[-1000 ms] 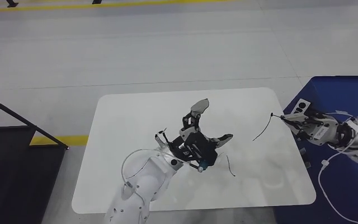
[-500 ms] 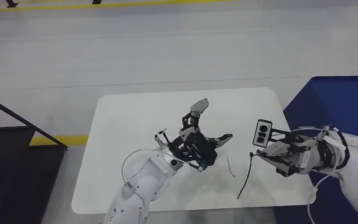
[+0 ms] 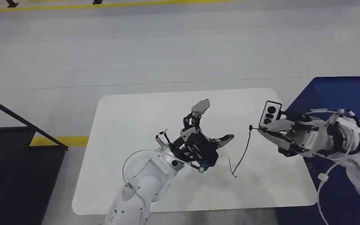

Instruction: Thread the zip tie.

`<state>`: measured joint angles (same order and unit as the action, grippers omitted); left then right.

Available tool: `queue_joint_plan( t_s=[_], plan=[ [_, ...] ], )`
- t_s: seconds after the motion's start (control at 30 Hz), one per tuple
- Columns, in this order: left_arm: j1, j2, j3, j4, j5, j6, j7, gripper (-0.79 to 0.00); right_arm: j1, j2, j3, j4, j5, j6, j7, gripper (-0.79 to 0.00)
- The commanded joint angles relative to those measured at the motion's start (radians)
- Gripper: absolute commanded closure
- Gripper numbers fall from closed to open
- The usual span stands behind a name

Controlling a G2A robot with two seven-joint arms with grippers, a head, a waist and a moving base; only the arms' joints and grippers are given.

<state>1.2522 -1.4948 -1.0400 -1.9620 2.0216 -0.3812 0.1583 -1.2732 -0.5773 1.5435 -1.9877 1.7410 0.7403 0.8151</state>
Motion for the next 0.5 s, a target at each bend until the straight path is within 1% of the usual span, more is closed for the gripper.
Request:
queue_joint_plan(
  t_s=[0.0,0.1,0.17,0.27,0.33,0.4,0.47],
  plan=[
    [0.007,0.001,-0.014,-0.013,-0.024,0.024,0.002,-0.785,-0.017,0.002,-0.006,0.091,-0.188,-0.007,-0.021,0.0],
    [0.025,0.005,-0.04,-0.05,-0.012,0.104,0.041,-0.785,-0.014,0.003,-0.059,0.185,-0.35,0.015,-0.02,0.0],
    [0.044,0.008,-0.035,-0.06,0.02,0.143,0.075,-0.785,0.004,-0.003,-0.134,0.24,-0.457,0.019,-0.019,0.0],
    [0.052,0.01,-0.03,-0.061,0.049,0.155,0.085,-0.785,0.066,-0.023,-0.258,0.299,-0.541,0.022,-0.015,0.0],
    [0.052,0.01,-0.03,-0.061,0.049,0.155,0.085,-0.785,0.117,-0.043,-0.341,0.321,-0.594,0.004,-0.037,0.0],
    [0.052,0.01,-0.03,-0.061,0.049,0.155,0.085,-0.785,0.165,-0.066,-0.421,0.343,-0.603,0.007,-0.05,0.0],
    [0.052,0.01,-0.03,-0.061,0.049,0.155,0.085,-0.785,0.218,-0.092,-0.489,0.375,-0.615,0.0,-0.093,0.0]
  ],
)
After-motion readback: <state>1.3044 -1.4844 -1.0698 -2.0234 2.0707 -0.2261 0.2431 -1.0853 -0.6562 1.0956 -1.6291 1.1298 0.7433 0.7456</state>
